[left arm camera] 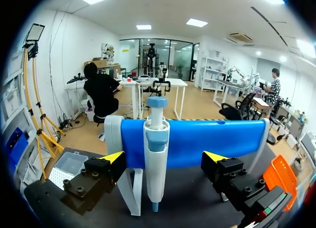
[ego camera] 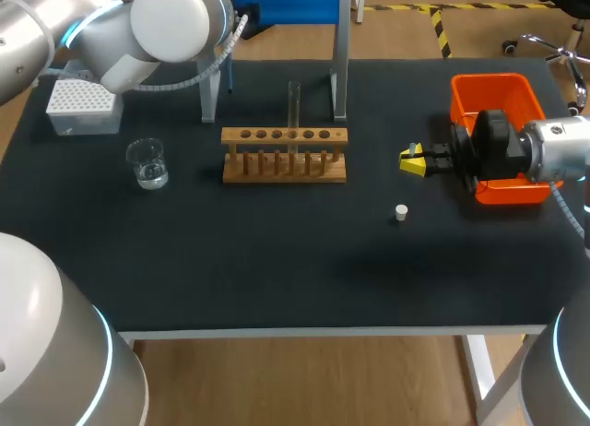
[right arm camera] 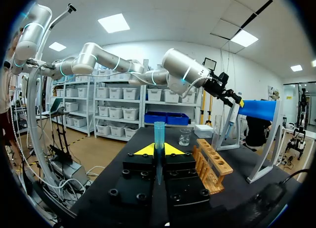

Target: Invert the test tube, pick up the pipette, mount the tip to pipette, aspirate from beaker and dispense into the tube, eject the tip, return the pipette, and cap with the stopper.

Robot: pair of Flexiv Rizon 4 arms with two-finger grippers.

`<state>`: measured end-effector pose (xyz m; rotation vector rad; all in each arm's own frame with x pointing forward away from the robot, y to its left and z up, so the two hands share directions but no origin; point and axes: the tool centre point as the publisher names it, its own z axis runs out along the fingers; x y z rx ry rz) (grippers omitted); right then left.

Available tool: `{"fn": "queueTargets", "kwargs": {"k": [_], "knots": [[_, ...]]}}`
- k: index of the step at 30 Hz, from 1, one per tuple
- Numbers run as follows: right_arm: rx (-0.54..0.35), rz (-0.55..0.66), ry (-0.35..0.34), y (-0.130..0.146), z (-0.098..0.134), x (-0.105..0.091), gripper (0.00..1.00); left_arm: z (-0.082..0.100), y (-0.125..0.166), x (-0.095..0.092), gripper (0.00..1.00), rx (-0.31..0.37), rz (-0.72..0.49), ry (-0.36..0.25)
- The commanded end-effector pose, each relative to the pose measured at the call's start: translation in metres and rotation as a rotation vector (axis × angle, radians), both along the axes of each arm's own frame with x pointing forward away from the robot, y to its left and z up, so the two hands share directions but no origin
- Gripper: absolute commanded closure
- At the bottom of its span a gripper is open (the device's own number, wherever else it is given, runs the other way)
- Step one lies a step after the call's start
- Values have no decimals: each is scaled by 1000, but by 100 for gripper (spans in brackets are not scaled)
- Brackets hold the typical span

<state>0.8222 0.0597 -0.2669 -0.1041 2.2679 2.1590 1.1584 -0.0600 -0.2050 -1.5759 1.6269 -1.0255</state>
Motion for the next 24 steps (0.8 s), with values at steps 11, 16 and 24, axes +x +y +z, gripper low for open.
{"fn": "queueTargets", "kwargs": {"k": [11, 16, 24], "knots": [[-1, 4, 0, -1, 0, 1, 100, -2, 1, 10, 0, 2, 7, 13], [-1, 4, 0, -1, 0, 1, 100, -4, 3, 11, 0, 2, 11, 17], [-1, 4, 0, -1, 0, 1, 100, -6, 3, 15, 0, 3, 13, 23]]}}
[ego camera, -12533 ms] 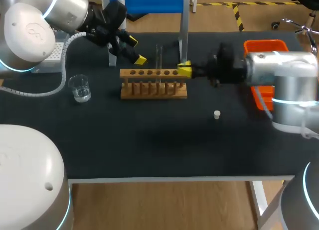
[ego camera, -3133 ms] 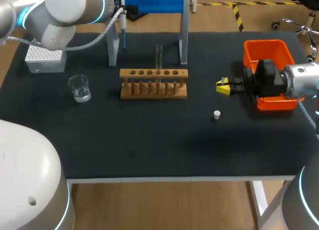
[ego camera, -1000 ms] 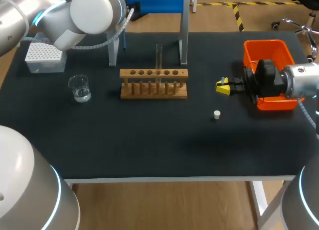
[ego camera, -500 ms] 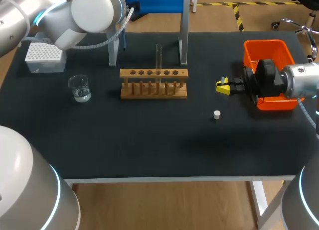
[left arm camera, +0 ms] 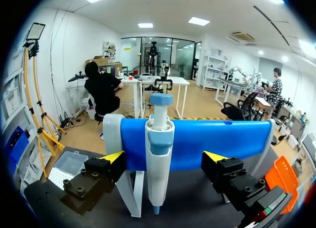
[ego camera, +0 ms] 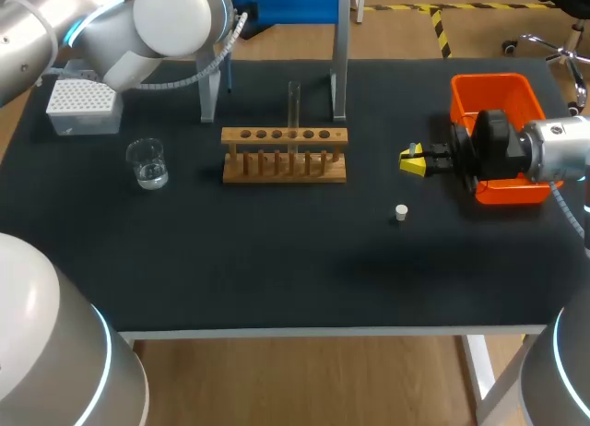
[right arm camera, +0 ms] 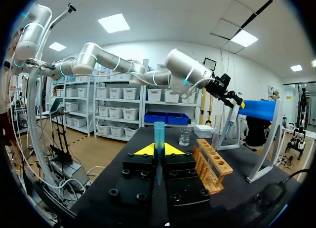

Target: Invert the test tube, pick up the pipette, mount the tip to pipette, aspirate from beaker and dispense into the tube, eject the tip, return the pipette, and cap with the stopper.

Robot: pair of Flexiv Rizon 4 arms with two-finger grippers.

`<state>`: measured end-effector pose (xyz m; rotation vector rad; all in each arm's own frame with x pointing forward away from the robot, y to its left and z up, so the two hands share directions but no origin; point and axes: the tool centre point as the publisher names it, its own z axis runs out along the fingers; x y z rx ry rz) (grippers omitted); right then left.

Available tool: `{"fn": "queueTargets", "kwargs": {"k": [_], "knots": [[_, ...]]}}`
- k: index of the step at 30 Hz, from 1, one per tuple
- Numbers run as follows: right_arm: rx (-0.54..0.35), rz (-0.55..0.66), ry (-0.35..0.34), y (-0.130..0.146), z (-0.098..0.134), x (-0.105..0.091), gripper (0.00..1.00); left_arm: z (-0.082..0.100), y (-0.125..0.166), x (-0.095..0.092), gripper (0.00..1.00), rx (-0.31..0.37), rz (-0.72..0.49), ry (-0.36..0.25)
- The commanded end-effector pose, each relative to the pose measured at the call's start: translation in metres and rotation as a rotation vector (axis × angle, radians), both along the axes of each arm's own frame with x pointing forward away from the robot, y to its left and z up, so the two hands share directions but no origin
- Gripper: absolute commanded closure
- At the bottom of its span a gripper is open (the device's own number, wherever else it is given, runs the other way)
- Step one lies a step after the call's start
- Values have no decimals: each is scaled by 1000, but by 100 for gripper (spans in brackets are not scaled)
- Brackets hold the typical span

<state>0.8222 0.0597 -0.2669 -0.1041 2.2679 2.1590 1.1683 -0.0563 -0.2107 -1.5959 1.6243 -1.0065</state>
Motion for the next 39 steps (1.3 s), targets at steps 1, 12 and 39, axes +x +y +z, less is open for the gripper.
{"fn": "queueTargets", "kwargs": {"k": [1, 12, 39], "knots": [[-1, 4, 0, -1, 0, 1, 100, 0, 0, 5, 0, 1, -1, 8], [-1, 4, 0, -1, 0, 1, 100, -1, 0, 5, 85, 2, 1, 12], [-1, 4, 0, -1, 0, 1, 100, 2, 1, -6, 100, 14, 10, 6]]}}
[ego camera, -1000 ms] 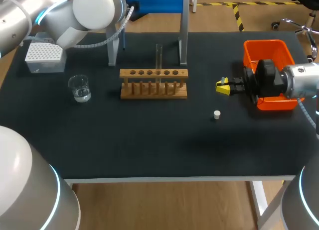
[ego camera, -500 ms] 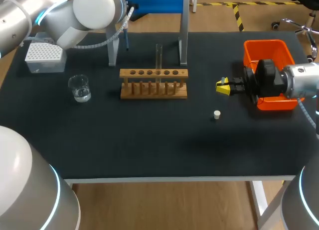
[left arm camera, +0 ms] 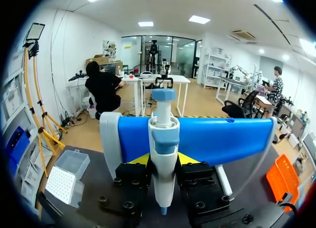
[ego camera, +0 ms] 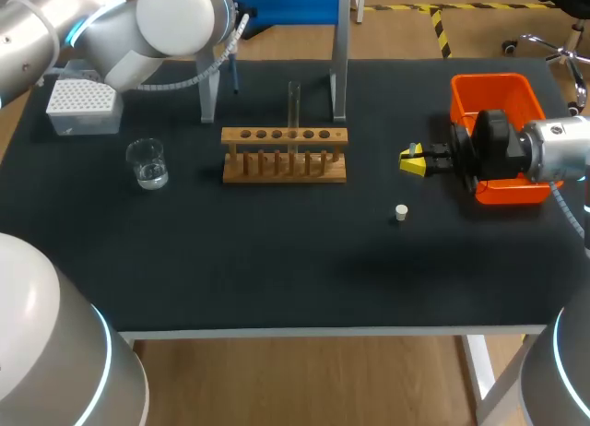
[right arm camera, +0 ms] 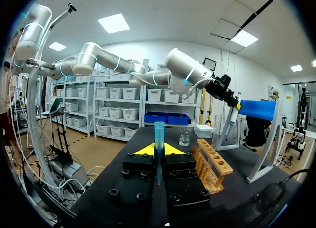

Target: Invert the test tube, pick up the pipette, mount the tip to pipette, aspirate from beaker and dispense into the tube, eject the tip, return the pipette, and cap with the stopper.

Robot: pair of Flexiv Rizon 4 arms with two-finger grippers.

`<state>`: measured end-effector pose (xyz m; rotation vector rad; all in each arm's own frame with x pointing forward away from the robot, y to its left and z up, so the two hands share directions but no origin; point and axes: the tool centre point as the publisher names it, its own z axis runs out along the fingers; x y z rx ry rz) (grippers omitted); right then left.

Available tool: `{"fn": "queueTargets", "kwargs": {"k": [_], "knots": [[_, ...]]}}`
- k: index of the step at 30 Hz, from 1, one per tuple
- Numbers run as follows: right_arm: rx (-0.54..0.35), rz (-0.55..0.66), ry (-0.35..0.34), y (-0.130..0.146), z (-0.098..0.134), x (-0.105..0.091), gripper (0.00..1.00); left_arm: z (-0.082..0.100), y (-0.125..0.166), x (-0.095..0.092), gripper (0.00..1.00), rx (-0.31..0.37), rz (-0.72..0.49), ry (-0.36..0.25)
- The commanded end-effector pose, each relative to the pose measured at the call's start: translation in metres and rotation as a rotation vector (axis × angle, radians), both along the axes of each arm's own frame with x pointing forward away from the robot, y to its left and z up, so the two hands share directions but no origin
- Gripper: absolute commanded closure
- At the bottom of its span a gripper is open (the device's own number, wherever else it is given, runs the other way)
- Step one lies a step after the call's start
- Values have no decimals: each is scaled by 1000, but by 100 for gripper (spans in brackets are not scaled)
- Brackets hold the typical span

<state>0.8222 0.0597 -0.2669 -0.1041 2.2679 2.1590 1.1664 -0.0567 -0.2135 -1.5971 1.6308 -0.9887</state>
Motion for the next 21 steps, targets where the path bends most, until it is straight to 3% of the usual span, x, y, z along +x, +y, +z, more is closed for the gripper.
{"fn": "queueTargets", "kwargs": {"k": [1, 21], "knots": [[-1, 4, 0, -1, 0, 1, 100, 6, 1, -4, 100, 6, 8, -8], [-1, 4, 0, -1, 0, 1, 100, 43, 5, -7, 100, 34, 10, -78]]}}
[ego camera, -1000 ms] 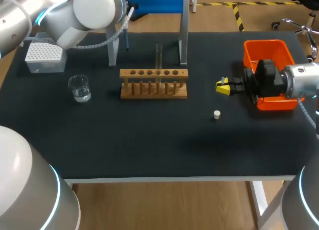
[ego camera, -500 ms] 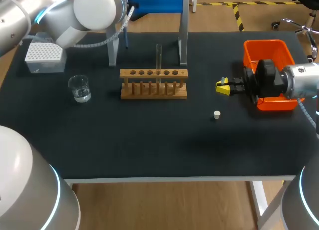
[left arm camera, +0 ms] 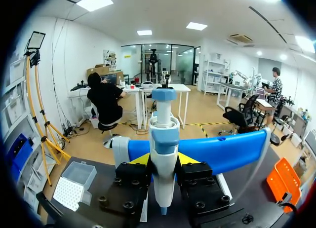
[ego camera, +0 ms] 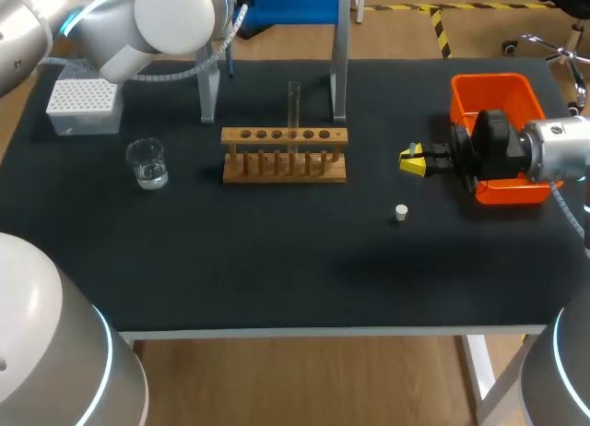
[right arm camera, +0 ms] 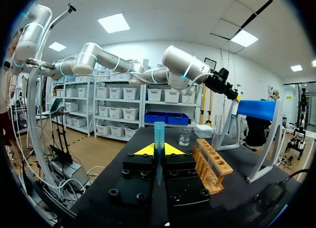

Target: Invert the test tube, pick up the pipette, mount the tip to pipette, aspirate from beaker and dispense into the tube, eject the tip, return the pipette, and cap with the stopper.

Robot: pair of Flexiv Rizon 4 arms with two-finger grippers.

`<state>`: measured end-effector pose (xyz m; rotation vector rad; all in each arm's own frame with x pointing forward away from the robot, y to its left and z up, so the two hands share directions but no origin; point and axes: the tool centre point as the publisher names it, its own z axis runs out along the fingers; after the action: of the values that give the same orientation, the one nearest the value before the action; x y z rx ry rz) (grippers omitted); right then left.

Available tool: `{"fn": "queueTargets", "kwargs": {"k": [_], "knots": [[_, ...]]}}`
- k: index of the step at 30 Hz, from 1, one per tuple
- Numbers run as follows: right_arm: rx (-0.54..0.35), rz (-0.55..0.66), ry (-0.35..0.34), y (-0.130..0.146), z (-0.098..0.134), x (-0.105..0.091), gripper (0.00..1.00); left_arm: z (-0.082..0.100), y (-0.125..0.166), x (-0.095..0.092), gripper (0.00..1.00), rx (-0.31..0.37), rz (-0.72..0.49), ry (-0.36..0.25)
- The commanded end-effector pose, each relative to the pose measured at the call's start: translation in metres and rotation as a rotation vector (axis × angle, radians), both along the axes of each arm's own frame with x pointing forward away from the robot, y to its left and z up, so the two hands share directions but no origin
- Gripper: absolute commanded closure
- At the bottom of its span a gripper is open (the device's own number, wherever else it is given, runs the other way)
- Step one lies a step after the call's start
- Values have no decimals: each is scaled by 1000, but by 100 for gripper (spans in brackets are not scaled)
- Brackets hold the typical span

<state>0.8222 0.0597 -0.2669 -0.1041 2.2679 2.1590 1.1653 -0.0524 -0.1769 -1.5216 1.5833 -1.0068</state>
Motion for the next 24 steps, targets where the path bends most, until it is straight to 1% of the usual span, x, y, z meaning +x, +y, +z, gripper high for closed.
{"fn": "queueTargets", "kwargs": {"k": [1, 9, 13, 15, 19, 23, 24], "knots": [[-1, 4, 0, -1, 0, 1, 100, 7, 2, -6, 100, 3, 7, -3], [-1, 4, 0, -1, 0, 1, 100, 16, 1, -15, 100, 10, 0, -22], [-1, 4, 0, -1, 0, 1, 100, 26, 3, -22, 100, 18, -22, -44], [-1, 4, 0, -1, 0, 1, 100, 31, 4, -26, 100, 15, -51, -47], [-1, 4, 0, -1, 0, 1, 100, 43, 4, -39, 100, 40, -123, -56], [-1, 4, 0, -1, 0, 1, 100, 55, 8, -55, 100, 32, -224, -53], [-1, 4, 0, -1, 0, 1, 100, 58, 10, -59, 100, 14, -259, -54]]}}
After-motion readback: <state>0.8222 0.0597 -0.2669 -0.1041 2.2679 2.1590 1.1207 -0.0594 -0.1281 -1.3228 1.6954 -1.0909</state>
